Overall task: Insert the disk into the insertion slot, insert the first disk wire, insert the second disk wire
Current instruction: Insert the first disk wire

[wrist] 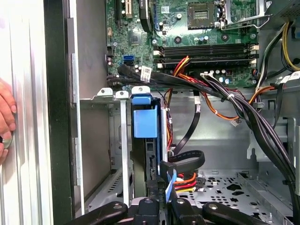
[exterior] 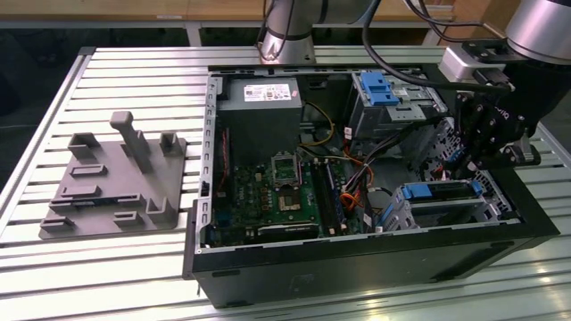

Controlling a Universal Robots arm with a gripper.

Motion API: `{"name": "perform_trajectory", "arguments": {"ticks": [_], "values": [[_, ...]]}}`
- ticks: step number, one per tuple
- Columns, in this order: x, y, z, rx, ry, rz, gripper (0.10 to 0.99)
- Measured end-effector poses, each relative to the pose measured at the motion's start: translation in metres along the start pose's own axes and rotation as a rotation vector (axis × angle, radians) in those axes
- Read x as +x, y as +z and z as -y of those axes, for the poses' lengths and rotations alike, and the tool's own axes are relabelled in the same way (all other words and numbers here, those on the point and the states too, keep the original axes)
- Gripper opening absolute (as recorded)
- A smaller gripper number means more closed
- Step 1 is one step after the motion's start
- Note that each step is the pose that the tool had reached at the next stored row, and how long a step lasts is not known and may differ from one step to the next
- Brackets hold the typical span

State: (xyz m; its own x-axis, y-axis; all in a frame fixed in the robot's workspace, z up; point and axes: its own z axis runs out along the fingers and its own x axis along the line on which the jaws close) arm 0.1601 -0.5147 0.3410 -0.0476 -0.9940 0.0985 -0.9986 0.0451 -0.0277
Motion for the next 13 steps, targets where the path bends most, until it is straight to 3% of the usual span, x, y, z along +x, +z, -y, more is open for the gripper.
{"name": "perform_trajectory", "arguments": {"ticks": [13], "values": [[0.0020,0.0005,-0.0004,0.000,0.006,-0.0027,0.165]]}}
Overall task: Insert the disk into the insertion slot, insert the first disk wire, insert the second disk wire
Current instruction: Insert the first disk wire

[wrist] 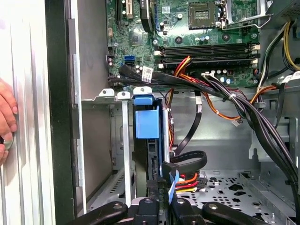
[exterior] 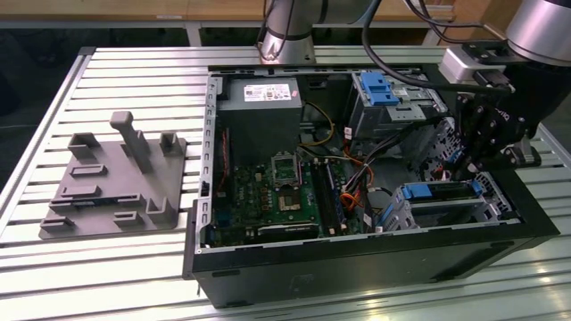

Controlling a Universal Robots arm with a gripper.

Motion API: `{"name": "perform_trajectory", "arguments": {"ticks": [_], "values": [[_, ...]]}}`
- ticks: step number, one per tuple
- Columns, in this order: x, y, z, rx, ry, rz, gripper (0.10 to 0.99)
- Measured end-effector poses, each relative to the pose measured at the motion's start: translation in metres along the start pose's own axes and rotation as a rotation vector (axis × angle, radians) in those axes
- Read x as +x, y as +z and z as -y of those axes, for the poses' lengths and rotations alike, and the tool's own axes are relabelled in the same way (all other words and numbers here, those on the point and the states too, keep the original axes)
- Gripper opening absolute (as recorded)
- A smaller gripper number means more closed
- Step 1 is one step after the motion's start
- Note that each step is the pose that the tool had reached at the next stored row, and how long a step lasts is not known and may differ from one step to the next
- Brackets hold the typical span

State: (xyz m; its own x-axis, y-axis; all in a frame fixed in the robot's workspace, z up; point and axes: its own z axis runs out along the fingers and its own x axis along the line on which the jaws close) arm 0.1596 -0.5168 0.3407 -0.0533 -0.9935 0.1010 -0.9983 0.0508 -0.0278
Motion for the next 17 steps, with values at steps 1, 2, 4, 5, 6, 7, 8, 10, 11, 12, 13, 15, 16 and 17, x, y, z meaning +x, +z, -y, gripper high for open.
{"name": "perform_trajectory", "arguments": {"ticks": [1,2,4,5,6,7,8,10,11,12,13,15,16,17], "values": [[0.0002,0.0001,0.0000,0.000,0.001,-0.0005,0.165],[0.0004,0.0002,0.0000,0.000,0.001,-0.0008,0.165],[0.0007,0.0005,0.0000,0.000,0.003,-0.0014,0.165],[0.0007,0.0007,0.0000,0.000,0.005,-0.0019,0.165],[0.0008,0.0010,0.0000,-0.001,0.007,-0.0024,0.165],[0.0007,0.0013,-0.0001,-0.001,0.010,-0.0027,0.165],[0.0007,0.0017,-0.0001,-0.001,0.013,-0.0031,0.165],[0.0007,0.0023,0.0000,-0.002,0.018,-0.0039,0.165],[0.0007,0.0025,-0.0001,-0.002,0.020,-0.0042,0.165],[0.0007,0.0027,-0.0001,-0.002,0.021,-0.0043,0.165],[0.0006,0.0029,0.0000,-0.002,0.022,-0.0043,0.165],[0.0005,0.0033,0.0005,-0.002,0.022,-0.0041,0.165],[0.0005,0.0035,0.0007,-0.002,0.022,-0.0042,0.165],[0.0005,0.0036,0.0009,-0.003,0.022,-0.0043,0.165]]}}
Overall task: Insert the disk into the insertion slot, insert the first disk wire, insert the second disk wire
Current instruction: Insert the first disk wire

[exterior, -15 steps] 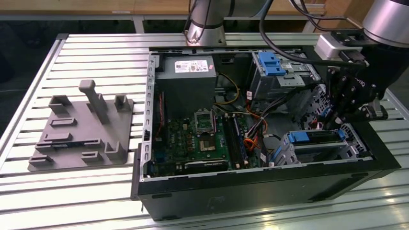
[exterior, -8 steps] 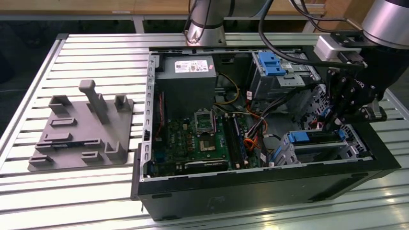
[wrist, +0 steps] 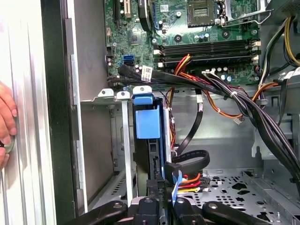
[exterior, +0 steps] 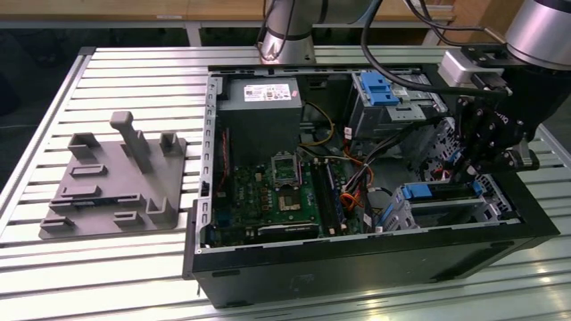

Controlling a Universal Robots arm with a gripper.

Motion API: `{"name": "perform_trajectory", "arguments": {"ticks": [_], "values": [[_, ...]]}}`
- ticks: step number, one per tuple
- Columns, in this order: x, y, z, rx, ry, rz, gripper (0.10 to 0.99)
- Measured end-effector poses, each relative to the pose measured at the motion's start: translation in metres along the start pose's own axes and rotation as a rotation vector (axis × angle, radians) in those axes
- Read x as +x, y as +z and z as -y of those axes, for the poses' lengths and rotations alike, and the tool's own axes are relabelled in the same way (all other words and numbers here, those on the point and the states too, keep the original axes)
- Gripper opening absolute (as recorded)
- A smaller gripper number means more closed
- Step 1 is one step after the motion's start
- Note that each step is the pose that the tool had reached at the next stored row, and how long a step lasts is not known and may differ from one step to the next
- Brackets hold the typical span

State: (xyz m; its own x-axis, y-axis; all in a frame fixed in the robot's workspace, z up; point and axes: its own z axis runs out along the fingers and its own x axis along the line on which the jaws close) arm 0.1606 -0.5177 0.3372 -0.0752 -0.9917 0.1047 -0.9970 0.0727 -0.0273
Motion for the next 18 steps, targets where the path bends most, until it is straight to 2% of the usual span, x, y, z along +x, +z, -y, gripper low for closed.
{"name": "perform_trajectory", "arguments": {"ticks": [18], "values": [[-0.0004,0.0036,0.0008,-0.002,-0.026,0.0003,0.165]]}}
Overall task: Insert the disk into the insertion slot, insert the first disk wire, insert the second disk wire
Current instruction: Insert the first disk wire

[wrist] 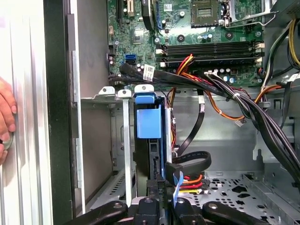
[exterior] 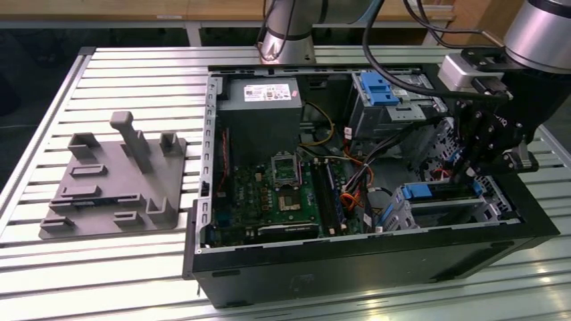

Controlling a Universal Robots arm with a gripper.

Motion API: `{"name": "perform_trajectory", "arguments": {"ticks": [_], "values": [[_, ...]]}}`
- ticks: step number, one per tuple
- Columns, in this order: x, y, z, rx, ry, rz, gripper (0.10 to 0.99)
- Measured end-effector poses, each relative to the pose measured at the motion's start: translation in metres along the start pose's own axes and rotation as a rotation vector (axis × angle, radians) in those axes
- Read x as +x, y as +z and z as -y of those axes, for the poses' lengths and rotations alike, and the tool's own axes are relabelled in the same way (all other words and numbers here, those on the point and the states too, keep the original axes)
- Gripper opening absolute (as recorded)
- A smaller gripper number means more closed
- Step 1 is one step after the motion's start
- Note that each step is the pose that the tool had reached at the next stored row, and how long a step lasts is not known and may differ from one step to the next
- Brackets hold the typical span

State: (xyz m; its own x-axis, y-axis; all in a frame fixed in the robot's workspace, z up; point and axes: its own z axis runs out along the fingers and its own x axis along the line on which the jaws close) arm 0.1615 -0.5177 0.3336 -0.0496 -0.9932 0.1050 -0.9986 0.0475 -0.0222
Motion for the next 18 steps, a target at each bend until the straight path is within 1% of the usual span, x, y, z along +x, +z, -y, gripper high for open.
{"name": "perform_trajectory", "arguments": {"ticks": [8,13,18], "values": [[-0.0004,0.0034,0.0003,-0.001,-0.004,0.0004,0.165],[-0.0004,0.0036,0.0007,-0.002,-0.005,-0.0003,0.165],[0.0002,0.0066,0.0009,-0.002,-0.006,0.0000,0.165]]}}
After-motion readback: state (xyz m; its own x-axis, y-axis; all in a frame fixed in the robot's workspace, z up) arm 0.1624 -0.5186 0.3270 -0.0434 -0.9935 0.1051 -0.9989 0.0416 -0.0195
